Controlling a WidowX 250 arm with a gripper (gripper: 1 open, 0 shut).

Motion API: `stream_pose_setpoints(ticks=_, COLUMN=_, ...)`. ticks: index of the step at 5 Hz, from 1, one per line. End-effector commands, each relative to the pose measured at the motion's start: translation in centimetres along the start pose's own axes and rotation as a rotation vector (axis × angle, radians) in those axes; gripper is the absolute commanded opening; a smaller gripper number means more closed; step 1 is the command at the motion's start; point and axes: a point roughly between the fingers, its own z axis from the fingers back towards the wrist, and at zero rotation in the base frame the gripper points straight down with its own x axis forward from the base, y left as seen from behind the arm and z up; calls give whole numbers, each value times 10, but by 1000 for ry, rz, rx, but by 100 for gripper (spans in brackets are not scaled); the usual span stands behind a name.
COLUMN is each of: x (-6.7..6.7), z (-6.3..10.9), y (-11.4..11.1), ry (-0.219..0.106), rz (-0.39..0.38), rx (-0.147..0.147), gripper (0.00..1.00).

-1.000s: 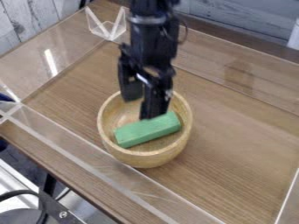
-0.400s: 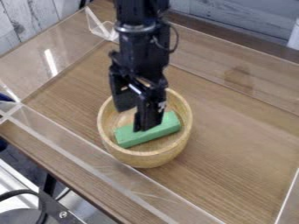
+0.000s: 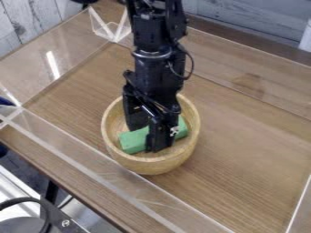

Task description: Put the green block in the brown bowl

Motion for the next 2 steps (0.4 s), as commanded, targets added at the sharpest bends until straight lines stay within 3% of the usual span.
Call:
stream_pose_setpoints(ticks=1, x=-2, z=25, y=11, ry=-95, rz=-8, rx=7, gripper=100)
stream_pose_setpoints(ticks=2, x=-8, z=46, y=25, ry=-174, rz=-7, rx=0, gripper=100)
